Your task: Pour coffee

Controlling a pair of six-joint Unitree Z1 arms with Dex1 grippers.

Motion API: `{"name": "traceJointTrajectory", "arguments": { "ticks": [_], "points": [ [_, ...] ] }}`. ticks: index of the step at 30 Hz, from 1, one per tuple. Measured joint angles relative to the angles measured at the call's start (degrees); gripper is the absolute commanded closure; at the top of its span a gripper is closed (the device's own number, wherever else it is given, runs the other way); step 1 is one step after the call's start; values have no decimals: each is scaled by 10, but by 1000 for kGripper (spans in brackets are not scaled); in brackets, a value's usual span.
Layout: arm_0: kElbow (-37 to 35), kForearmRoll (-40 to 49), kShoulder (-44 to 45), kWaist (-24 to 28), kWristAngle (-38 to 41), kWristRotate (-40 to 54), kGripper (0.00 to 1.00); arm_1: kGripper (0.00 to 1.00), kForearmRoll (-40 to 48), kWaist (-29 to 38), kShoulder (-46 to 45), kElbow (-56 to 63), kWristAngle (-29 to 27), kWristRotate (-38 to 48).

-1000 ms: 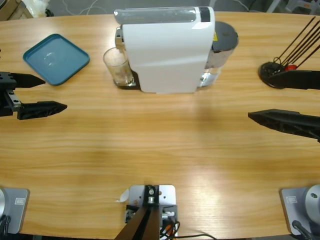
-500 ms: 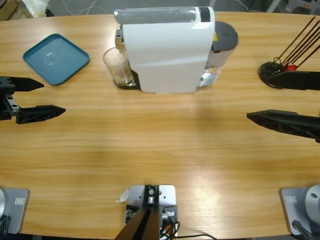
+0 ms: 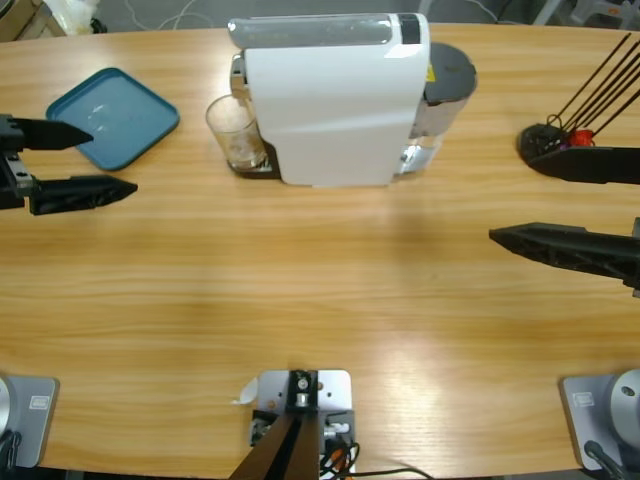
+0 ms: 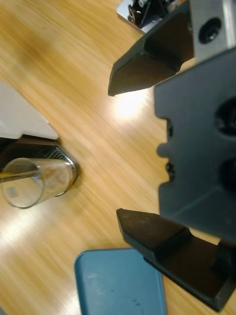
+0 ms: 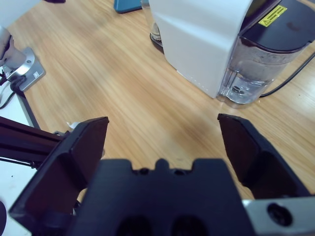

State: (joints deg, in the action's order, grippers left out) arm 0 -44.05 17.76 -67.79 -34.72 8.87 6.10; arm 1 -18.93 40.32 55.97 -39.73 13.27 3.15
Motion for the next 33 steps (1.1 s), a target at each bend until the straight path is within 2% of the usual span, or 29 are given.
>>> {"name": "traceJointTrajectory", "arguments": {
  "ticks": [33],
  "points": [
    [-5,0,-9,0,26,-1,0,0,0,0,14,-13,0,-1]
  ]
}}
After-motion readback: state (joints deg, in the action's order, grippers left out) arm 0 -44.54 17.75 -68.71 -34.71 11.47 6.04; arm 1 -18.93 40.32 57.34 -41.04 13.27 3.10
